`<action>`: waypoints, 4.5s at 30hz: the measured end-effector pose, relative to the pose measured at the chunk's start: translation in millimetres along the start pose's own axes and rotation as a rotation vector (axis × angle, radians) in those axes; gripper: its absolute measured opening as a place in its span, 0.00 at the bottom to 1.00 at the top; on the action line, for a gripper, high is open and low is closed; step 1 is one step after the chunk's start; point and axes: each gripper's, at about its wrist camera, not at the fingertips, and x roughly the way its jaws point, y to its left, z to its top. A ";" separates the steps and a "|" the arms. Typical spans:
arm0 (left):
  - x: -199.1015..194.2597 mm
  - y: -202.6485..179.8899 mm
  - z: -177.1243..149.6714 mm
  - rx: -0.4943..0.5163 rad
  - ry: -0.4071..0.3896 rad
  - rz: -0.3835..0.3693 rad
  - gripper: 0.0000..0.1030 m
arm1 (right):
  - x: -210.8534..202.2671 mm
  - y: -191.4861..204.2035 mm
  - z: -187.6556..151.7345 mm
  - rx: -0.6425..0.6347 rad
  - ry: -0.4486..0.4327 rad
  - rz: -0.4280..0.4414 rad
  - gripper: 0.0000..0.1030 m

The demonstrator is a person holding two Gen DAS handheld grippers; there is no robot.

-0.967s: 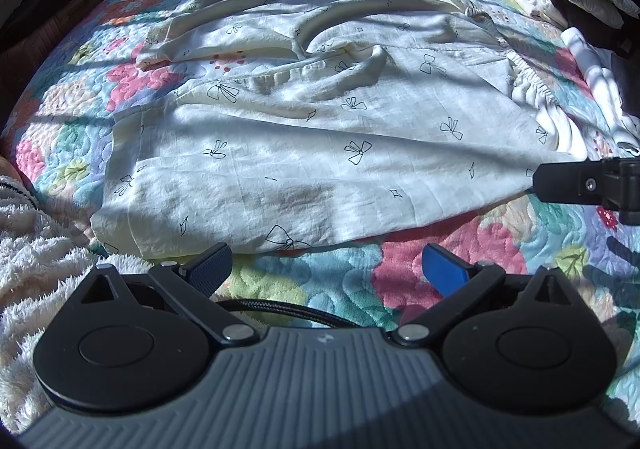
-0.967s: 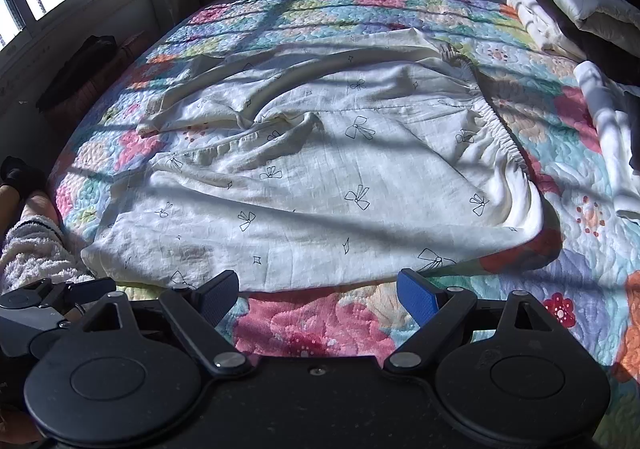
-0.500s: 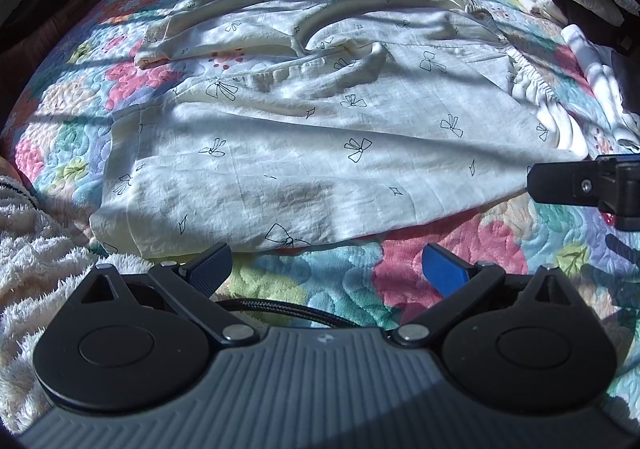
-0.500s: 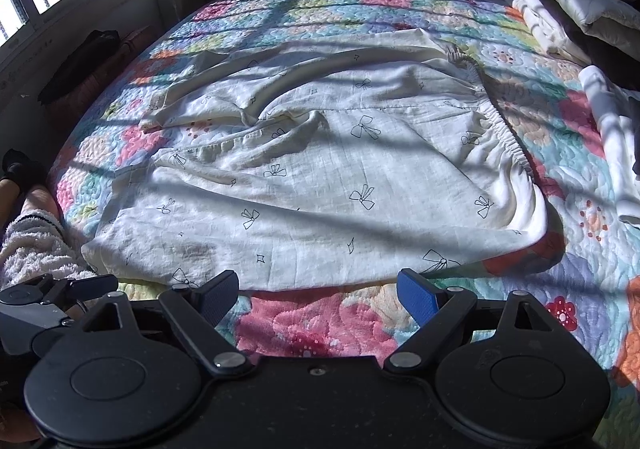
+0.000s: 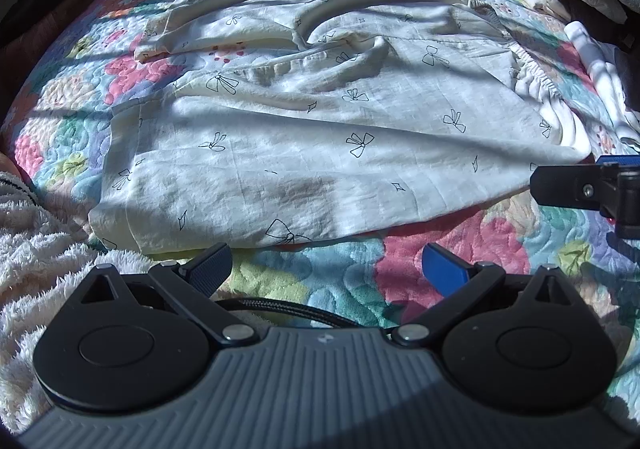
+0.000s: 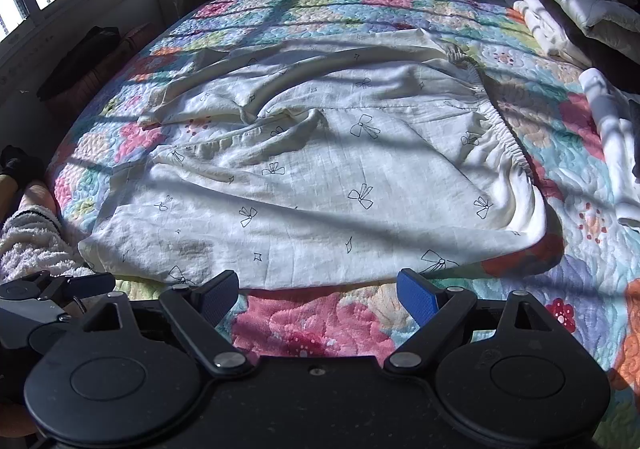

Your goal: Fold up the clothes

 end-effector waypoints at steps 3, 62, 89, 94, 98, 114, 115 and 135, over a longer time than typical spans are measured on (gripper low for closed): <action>0.8 0.2 0.3 -0.002 0.004 -0.002 1.00 | 1.5 -1.6 -0.9 0.002 0.003 0.002 0.87; 22.7 96.9 58.1 -0.089 -0.125 -0.242 0.65 | 105.4 -30.6 58.1 0.147 -0.238 0.243 0.05; 108.8 18.7 139.5 0.460 -0.166 -0.103 0.88 | 109.0 0.8 200.0 -0.007 -0.391 0.265 0.05; 120.5 44.5 153.4 0.325 -0.203 -0.011 0.16 | 122.0 -8.2 212.4 0.027 -0.389 0.261 0.05; 115.3 78.9 169.6 0.150 -0.278 0.003 0.15 | 139.6 -21.2 216.6 0.090 -0.373 0.242 0.05; 120.7 107.7 176.1 -0.024 -0.339 0.043 0.11 | 107.0 -155.9 114.5 0.314 -0.262 -0.058 0.57; 119.6 108.2 175.8 -0.028 -0.343 0.044 0.11 | 108.5 -165.9 105.0 0.362 -0.248 -0.070 0.58; 105.1 135.0 256.3 -0.096 -0.469 0.070 0.08 | 122.8 -180.3 192.7 0.172 -0.503 -0.068 0.13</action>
